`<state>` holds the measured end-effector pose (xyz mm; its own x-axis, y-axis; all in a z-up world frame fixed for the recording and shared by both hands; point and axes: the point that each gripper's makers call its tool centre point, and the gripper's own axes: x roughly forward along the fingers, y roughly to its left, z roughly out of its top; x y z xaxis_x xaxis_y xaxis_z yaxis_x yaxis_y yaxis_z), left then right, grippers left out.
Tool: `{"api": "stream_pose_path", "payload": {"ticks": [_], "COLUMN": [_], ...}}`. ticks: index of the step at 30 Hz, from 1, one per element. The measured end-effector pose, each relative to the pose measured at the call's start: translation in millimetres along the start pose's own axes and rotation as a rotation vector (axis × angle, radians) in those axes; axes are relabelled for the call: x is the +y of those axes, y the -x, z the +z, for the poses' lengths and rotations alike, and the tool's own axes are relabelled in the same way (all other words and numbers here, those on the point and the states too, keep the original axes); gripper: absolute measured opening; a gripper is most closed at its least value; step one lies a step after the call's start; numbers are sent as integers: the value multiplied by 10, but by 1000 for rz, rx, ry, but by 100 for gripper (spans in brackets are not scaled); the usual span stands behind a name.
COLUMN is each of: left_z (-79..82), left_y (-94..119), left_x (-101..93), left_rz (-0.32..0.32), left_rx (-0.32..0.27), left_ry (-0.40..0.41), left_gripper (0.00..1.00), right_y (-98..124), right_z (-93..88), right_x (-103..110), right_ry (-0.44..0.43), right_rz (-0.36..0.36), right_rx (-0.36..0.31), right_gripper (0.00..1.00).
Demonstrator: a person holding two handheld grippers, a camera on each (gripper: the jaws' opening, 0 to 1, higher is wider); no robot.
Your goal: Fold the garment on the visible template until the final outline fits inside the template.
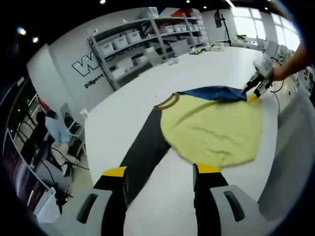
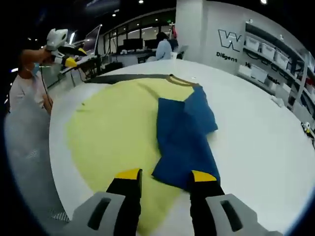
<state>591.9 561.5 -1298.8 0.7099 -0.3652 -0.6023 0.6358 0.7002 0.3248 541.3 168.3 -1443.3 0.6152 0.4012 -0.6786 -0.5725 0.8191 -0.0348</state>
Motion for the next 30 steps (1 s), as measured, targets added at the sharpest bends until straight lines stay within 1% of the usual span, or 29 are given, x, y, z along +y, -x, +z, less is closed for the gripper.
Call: {"api": "stream_pose_path", "payload": {"ticks": [1, 2, 4, 5, 6, 7, 9, 12, 14, 16, 17, 18, 19, 20, 23, 25, 26, 28, 29, 30], "left_z": [-16, -30, -50, -75, -97, -115, -147, -158, -156, -130, -115, -93, -81, -69, -14, 41, 62, 101, 125, 140], "left_y": [33, 52, 99, 115, 120, 132, 142, 141, 128, 111, 107, 95, 84, 72, 22, -2, -13, -29, -44, -49], "left_x": [11, 25, 58, 84, 97, 101, 115, 109, 101, 92, 89, 96, 99, 102, 98, 111, 116, 118, 125, 129], "left_rz": [3, 6, 12, 18, 21, 22, 30, 29, 27, 24, 22, 23, 24, 24, 17, 16, 15, 13, 12, 12], "left_rx": [2, 5, 3, 2, 8, 11, 15, 20, 21, 19, 17, 14, 12, 10, 10, 3, 0, -4, -5, -6], "left_ry": [5, 11, 31, 35, 40, 43, 44, 44, 35, 26, 23, 21, 21, 20, 7, 0, 1, -1, -9, -13], "left_gripper": [54, 54, 53, 52, 52, 52, 51, 51, 51, 50, 50, 50, 50, 50, 50, 49, 49, 49, 49, 49], "right_y": [-27, -21, -21, -17, -1, 8, 25, 89, 165, 239, 324, 380, 427, 498, 661, 767, 848, 983, 1035, 1103], "right_z": [-14, 9, 32, 49, 62, 67, 93, 162, 253, 340, 468, 565, 603, 654, 775, 877, 932, 1000, 1012, 1022], "right_x": [-5, -33, -96, -93, -89, -94, -123, -164, -279, -392, -541, -630, -709, -834, -1058, -1201, -1310, -1484, -1551, -1664], "right_ry": [-3, 2, -27, -42, -50, -46, -18, -10, 3, -2, -21, -59, -117, -158, -135, -152, -163, -167, -170, -184], "right_rz": [-2, -15, -29, -19, -11, -12, -18, -21, -49, -74, -125, -140, -149, -165, -202, -231, -251, -291, -304, -328], "right_rx": [8, -4, 0, -7, -7, -1, -3, -10, -26, -44, -98, -145, -159, -177, -195, -230, -242, -261, -265, -278], "right_gripper": [31, 30, 20, 14, 6, 0, 0, 0, 0, 0, 0, 0, 0, 0, 0, 0, 0, 0, 0, 0]}}
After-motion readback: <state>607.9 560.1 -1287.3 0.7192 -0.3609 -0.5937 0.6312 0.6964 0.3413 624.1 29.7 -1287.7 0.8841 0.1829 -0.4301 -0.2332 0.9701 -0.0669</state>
